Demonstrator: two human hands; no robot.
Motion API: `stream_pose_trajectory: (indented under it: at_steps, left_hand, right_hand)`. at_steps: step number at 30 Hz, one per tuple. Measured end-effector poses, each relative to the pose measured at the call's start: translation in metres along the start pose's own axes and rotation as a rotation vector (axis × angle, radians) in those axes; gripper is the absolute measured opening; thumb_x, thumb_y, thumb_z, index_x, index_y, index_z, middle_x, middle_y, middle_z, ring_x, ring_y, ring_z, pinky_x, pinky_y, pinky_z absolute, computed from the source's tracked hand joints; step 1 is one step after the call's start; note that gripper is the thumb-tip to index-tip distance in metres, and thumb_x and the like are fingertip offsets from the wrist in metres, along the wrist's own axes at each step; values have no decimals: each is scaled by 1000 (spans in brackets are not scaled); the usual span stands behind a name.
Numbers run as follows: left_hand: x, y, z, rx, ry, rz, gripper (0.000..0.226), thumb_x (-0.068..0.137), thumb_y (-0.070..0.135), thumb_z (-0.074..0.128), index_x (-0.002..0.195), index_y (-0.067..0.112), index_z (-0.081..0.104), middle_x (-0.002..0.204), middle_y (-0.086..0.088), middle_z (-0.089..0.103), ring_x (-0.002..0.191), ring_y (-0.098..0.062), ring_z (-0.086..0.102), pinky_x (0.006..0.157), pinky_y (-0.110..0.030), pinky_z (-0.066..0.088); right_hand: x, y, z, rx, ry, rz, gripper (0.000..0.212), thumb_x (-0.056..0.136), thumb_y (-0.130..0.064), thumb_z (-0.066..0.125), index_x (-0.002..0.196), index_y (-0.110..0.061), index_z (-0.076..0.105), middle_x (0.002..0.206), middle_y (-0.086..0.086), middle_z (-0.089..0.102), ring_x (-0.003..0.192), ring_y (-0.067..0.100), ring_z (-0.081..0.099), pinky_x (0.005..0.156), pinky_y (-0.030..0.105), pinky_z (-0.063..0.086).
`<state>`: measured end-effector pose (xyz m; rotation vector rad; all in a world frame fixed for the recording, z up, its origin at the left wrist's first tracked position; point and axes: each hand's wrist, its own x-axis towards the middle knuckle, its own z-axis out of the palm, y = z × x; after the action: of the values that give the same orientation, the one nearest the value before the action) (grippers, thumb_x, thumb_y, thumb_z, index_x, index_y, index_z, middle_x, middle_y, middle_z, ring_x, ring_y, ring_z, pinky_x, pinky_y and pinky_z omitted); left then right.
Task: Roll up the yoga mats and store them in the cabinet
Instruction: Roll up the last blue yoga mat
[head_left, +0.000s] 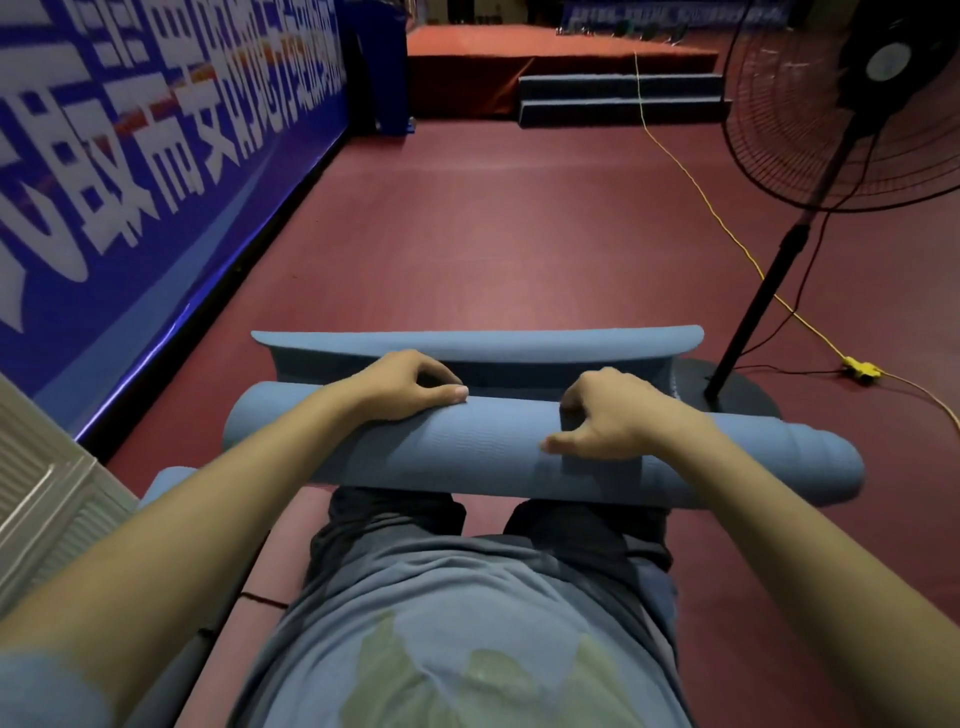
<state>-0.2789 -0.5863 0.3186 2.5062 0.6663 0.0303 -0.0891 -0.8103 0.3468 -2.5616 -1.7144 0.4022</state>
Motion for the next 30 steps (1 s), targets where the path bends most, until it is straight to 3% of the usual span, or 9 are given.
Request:
stream_pose_trajectory:
  at_steps: [3, 5, 7, 11, 15, 20, 24, 28, 30]
  left_hand:
    - [0, -5, 9, 37, 125, -39, 50, 82, 82, 52, 86, 39, 77, 84, 18, 73, 83, -6, 66, 82, -44, 57]
    - [-2, -4, 6, 34, 112, -40, 61, 73, 89, 51, 84, 35, 78, 82, 17, 73, 80, -6, 67, 79, -39, 57]
    - [-5, -1, -2, 19, -4, -51, 68, 64, 89, 58, 98, 34, 78, 95, 18, 75, 90, -6, 68, 85, -35, 57]
    - [-3, 9, -9, 340, -318, -120, 117, 45, 83, 79, 146, 35, 45, 137, 13, 59, 119, -17, 58, 102, -43, 49]
    - [5, 16, -8, 399, -368, -170, 139, 41, 71, 93, 157, 40, 23, 146, 8, 49, 130, -26, 51, 105, -47, 47]
    - [4, 15, -6, 471, -323, -139, 123, 27, 84, 85, 137, 50, 43, 123, 19, 61, 112, -17, 58, 97, -41, 53]
    - [3, 30, -6, 473, -348, -114, 103, 29, 81, 86, 122, 48, 56, 112, 22, 65, 103, -14, 61, 92, -39, 54]
    - [7, 30, -2, 230, -486, -187, 88, 34, 72, 93, 113, 43, 66, 108, 21, 72, 97, -9, 71, 92, -37, 58]
    - [5, 27, 2, 197, -490, -176, 84, 37, 71, 93, 113, 41, 68, 108, 21, 73, 96, -8, 71, 92, -36, 58]
  right_hand:
    - [-4, -6, 13, -119, -35, 26, 83, 64, -84, 65, 114, -17, 61, 124, 2, 64, 110, 27, 62, 98, 51, 47]
    - [-3, -14, 26, -237, -61, 60, 116, 56, -87, 70, 140, -12, 45, 154, 7, 41, 133, 32, 47, 112, 62, 31]
    - [1, -21, 34, -349, -72, 93, 134, 48, -86, 76, 149, -8, 35, 154, 10, 37, 135, 35, 43, 114, 68, 23]
    - [14, -30, 24, -395, -11, 100, 100, 42, -80, 83, 114, -16, 57, 101, 0, 58, 100, 27, 62, 114, 66, 23]
    - [27, -30, 16, -364, -50, 78, 80, 40, -76, 87, 89, -20, 57, 85, -4, 59, 90, 26, 62, 112, 62, 27]
    - [22, 3, 29, -19, 43, 23, 102, 26, -82, 82, 100, -25, 42, 93, -9, 60, 84, 20, 55, 82, 42, 40]
    - [13, 14, 25, 36, -9, 20, 104, 29, -83, 82, 109, -28, 47, 100, -11, 60, 90, 18, 57, 83, 40, 47]
    - [23, 27, 3, 202, -221, 65, 101, 31, -66, 93, 117, -32, 54, 118, -12, 60, 101, 14, 60, 90, 40, 55]
    - [23, 30, 4, 174, -210, 70, 99, 33, -67, 91, 118, -31, 56, 120, -10, 60, 105, 14, 58, 93, 39, 54]
